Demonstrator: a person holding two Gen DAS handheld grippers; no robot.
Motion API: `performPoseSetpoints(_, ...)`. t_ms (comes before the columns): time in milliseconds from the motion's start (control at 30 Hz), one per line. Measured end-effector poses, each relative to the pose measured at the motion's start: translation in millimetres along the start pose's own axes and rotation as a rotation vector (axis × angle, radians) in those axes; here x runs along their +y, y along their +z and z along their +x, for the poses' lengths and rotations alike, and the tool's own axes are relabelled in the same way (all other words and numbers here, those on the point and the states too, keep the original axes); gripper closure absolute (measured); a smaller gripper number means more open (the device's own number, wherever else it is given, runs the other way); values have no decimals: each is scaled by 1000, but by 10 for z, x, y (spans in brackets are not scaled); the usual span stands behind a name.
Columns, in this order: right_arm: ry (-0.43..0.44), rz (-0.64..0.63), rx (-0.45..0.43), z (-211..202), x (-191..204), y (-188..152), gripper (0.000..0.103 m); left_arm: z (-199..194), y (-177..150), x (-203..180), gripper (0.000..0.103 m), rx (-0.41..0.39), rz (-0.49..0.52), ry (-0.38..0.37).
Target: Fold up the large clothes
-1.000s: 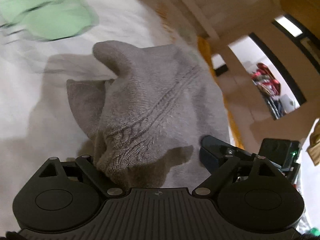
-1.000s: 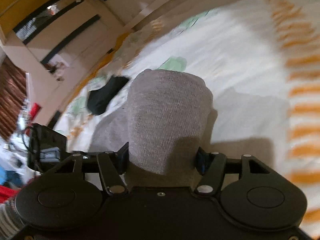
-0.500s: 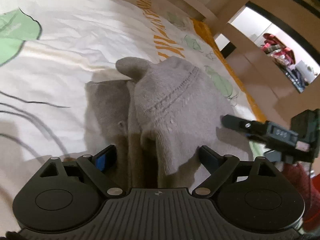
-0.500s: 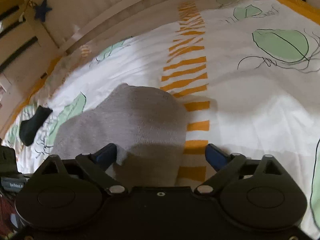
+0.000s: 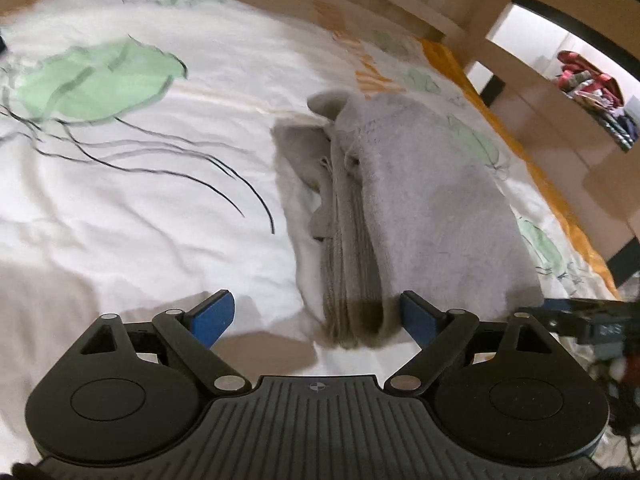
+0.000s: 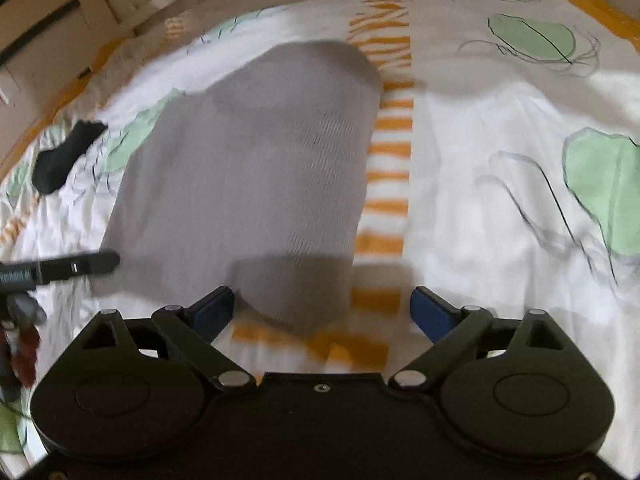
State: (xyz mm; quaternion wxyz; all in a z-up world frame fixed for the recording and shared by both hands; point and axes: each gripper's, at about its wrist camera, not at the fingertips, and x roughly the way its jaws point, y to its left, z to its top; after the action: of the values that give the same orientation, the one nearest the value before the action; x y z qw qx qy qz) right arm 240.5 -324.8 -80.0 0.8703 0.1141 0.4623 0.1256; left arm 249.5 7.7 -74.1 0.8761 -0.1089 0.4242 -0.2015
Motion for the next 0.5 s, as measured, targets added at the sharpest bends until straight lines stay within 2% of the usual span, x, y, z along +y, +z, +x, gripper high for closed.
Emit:
performPoseSetpoints(100,-5,-2,-59,-250,120,-70,8,-309,-57,-201,14,-81,61,56)
performPoseSetpoints(167,-15,0,-136,-489,219,-111,5,-521,-108,-361,14,-134,88,88)
performPoseSetpoints(233,-48,-5,-221,-744,329,-181,1,-725,-175,-546,14,-186,106,124)
performPoseSetpoints(333,-106,-26,-301,-1000,465,-261,1,-980,-298,-804,13,-253,121,184)
performPoseSetpoints(500,-215,14,-362,-1289,590,-454,1,-1216,-544,-1219,13,-341,132,410)
